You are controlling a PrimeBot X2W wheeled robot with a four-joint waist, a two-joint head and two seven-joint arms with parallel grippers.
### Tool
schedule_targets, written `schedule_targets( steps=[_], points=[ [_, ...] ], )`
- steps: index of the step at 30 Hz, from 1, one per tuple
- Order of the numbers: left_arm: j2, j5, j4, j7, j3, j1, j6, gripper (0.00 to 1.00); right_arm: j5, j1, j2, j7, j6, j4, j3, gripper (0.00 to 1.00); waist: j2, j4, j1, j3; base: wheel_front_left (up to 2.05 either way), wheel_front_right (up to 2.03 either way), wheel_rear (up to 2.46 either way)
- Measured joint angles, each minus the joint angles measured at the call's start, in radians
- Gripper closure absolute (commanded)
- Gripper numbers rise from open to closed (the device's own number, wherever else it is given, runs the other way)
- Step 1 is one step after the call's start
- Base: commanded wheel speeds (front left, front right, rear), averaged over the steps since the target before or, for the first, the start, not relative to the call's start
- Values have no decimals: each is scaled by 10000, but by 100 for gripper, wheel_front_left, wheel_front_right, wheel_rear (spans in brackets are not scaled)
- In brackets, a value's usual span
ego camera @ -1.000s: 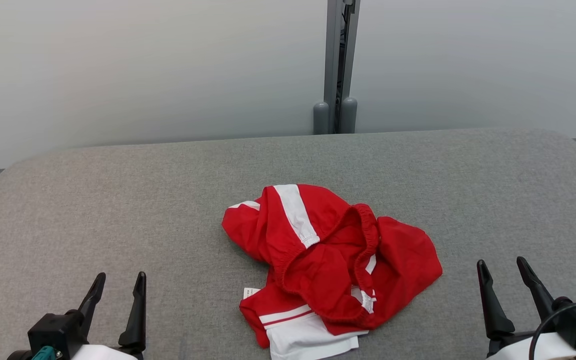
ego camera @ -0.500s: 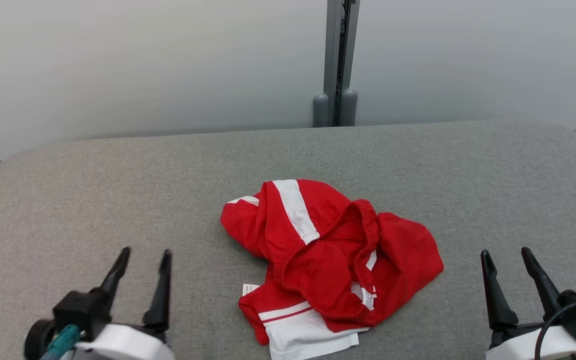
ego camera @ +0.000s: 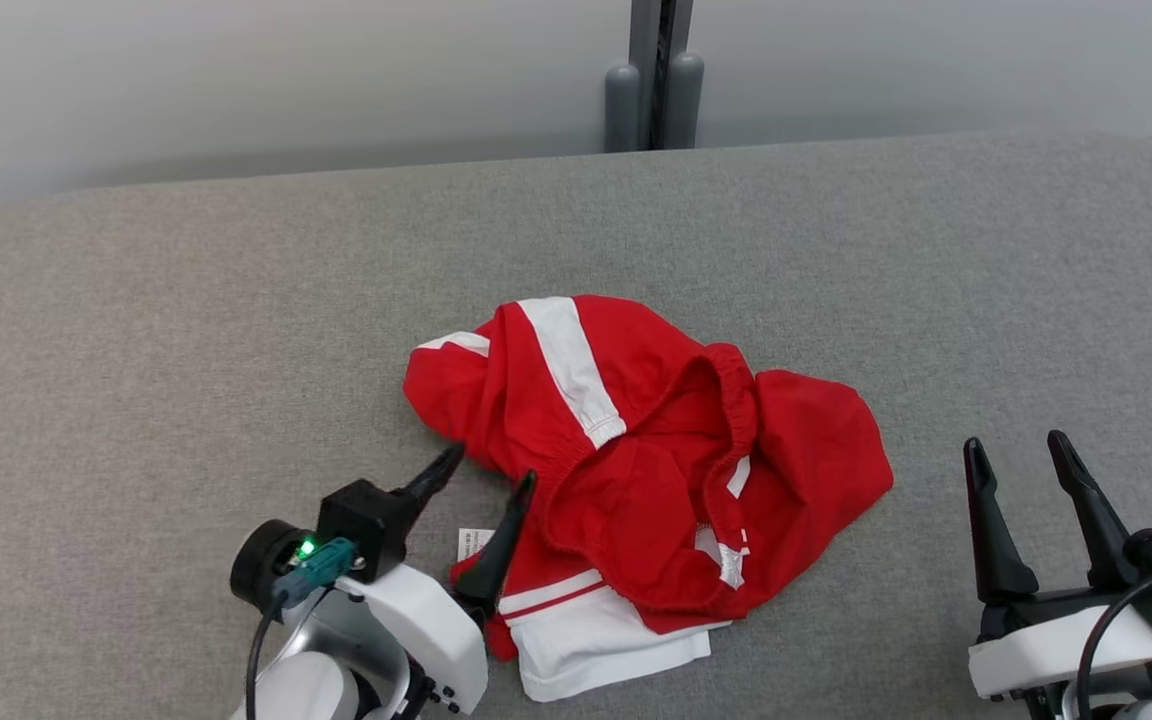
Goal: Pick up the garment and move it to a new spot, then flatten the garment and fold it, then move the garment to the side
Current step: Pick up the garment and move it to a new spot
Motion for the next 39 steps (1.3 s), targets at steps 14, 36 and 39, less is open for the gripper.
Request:
schedule_targets(
  steps=[14,36,39],
  points=[
    [-125,-125,1162,1427,-855,-546,-610,58,12,-427,63,-324,0,326,-38,0,0,-343,1,818,0,0,0],
    [972,472,-1333,1122,209,-1180,550,100,337,-623,88,-660,0,798,6,0,0,-162,0,451,0,0,0],
    [1227,487,-1854,851,761,-1175,924,100,343,-631,84,-700,0,803,81,0,0,-58,0,390,0,0,0]
  ],
)
